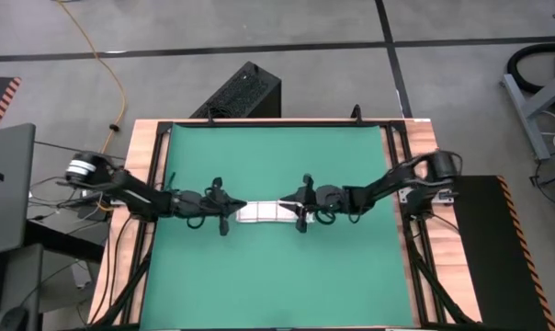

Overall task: Roll towel into tight, uniform cylinder
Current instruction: Return to Home Position

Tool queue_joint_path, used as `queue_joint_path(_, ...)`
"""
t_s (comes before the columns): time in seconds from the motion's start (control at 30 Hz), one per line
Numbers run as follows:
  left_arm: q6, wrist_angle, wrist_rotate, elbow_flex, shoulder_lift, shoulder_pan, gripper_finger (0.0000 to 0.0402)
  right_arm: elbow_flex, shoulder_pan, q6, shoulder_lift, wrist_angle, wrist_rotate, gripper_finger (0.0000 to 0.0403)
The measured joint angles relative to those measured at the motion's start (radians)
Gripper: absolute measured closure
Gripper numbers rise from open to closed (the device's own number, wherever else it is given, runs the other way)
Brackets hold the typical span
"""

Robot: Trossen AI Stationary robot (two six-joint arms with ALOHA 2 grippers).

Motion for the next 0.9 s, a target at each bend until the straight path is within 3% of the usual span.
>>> queue_joint_path(0.2, 0.168, 0.0, 0.084, 0.002, -0.298, -0.041, 0.0402, 0.002, 0.048, -0.089, -0.292, -0.236, -0.014, 0.0301)
queue_joint_path(0.47, 0.257, -0.128, -0.006, 0.003, -0.635, -0.072, 0.0402, 0.002, 0.06, -0.054, -0.708, -0.693, -0.013, 0.0301)
queue_joint_path(0.6, 0.207, -0.177, 0.026, 0.003, -0.754, -0.073, 0.0402, 0.003, 0.06, -0.043, -0.875, -0.774, -0.013, 0.0301)
queue_joint_path(0.73, 0.255, -0.408, 0.131, 0.003, -0.865, -0.071, 0.0401, -0.038, 0.06, -0.062, -1.028, -0.825, -0.013, 0.0301)
queue_joint_path(0.9, 0.145, -0.618, 0.233, 0.003, -0.978, -0.061, 0.0402, -0.183, 0.056, -0.054, -1.252, -0.821, 0.008, 0.0301)
